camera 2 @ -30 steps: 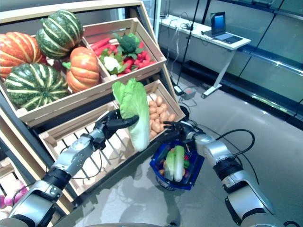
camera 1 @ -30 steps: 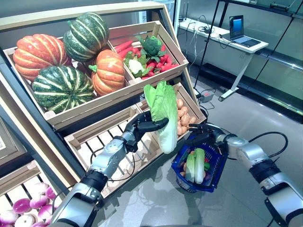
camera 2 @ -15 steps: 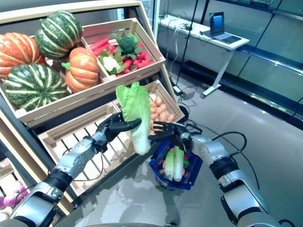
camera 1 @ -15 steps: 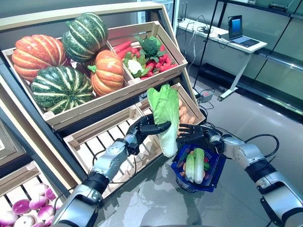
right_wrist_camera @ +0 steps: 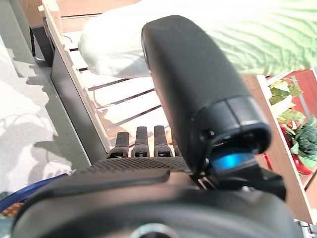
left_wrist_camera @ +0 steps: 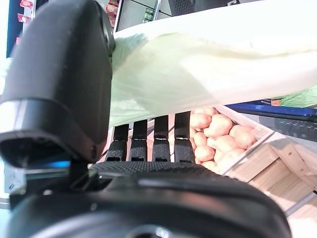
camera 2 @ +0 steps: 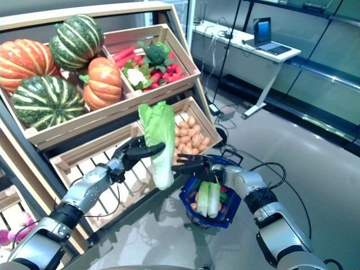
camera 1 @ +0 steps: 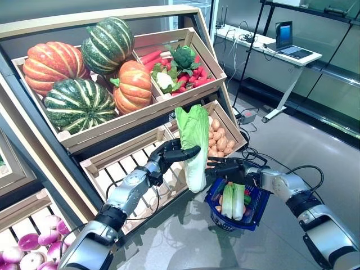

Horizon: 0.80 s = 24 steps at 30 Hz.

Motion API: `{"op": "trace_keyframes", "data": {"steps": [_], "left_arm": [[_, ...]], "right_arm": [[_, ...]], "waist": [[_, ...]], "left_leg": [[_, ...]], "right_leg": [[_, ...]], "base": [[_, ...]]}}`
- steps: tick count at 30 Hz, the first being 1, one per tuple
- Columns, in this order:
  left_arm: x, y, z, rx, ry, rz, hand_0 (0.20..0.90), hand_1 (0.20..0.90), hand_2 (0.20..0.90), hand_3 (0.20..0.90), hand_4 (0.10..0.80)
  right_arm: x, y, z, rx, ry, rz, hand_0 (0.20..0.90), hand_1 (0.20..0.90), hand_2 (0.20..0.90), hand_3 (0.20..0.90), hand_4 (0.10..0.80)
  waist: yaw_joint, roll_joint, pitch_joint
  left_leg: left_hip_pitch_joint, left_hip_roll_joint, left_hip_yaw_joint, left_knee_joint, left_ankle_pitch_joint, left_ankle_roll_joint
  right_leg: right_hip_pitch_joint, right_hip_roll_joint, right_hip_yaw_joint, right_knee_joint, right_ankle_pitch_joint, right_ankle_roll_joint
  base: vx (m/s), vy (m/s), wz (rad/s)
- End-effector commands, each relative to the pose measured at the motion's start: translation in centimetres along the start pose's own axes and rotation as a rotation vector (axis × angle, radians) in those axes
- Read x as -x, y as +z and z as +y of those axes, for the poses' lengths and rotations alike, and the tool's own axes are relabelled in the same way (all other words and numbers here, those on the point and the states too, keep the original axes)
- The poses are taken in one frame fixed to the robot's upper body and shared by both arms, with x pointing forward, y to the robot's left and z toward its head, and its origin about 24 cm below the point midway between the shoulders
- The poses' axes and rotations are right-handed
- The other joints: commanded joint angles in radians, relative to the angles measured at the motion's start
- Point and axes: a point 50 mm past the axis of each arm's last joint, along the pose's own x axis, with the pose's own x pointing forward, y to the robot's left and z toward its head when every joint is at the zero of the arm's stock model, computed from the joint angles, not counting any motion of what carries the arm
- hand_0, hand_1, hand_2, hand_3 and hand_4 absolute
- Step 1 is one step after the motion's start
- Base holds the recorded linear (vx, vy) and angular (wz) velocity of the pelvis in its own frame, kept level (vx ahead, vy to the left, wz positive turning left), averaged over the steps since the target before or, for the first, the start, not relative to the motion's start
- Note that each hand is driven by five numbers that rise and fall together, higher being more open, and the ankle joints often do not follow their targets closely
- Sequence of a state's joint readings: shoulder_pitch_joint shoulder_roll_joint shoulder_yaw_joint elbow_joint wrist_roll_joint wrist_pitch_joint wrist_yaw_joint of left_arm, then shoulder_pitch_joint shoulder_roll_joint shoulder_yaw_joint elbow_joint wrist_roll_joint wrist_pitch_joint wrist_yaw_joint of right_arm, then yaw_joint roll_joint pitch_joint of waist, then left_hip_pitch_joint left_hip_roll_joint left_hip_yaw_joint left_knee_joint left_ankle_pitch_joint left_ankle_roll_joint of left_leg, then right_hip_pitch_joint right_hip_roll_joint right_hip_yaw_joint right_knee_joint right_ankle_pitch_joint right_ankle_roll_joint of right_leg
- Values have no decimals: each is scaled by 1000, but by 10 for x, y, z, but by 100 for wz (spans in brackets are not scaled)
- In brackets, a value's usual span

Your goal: Put vegetables into the basket

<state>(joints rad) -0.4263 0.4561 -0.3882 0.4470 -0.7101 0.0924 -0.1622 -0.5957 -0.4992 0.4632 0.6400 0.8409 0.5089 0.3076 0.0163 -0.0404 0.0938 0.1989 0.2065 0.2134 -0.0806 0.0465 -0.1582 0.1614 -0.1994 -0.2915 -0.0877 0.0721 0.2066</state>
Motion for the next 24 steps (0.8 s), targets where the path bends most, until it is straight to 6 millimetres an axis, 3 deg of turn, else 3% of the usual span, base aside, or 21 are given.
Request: {"op": "trace_keyframes", "data": {"steps": [1,6,10,16,24], "left_arm": [[-19,73,-49,18,-234,-316,300,300,300,300,400],[-20,71,-53,24,-254,-313,300,300,300,300,400],[-18,67,-51,32,-293,-305,300,300,300,300,400],[-12,60,-42,27,-316,-271,300,300,300,300,400],[-8,53,-29,8,-328,-242,300,300,300,300,400]], "right_arm": [[-18,40,39,13,184,-68,900,900,900,900,800],[-22,30,46,-86,285,-36,900,900,900,900,800],[-18,22,58,-261,558,-49,900,900,900,900,800],[2,19,39,-389,742,-107,900,900,900,900,800],[18,12,23,-378,849,-53,900,900,900,900,800]], "waist": [[12,-7,-73],[16,-5,-77],[24,-2,-82],[36,0,-92],[41,-4,-97]], "left_leg": [[-45,-61,-40,-7,-34,49],[-44,-61,-42,-7,-35,50],[-44,-61,-46,-7,-37,50],[-47,-60,-59,-7,-44,47],[-49,-61,-66,-7,-45,47]], "right_leg": [[11,16,31,12,-35,-54],[14,18,33,9,-34,-54],[16,19,26,9,-37,-56],[22,18,12,8,-43,-51],[19,17,11,10,-44,-49]], "base": [[6,12,7],[1,10,3],[1,0,1],[1,-3,9],[-3,-13,5]]}}
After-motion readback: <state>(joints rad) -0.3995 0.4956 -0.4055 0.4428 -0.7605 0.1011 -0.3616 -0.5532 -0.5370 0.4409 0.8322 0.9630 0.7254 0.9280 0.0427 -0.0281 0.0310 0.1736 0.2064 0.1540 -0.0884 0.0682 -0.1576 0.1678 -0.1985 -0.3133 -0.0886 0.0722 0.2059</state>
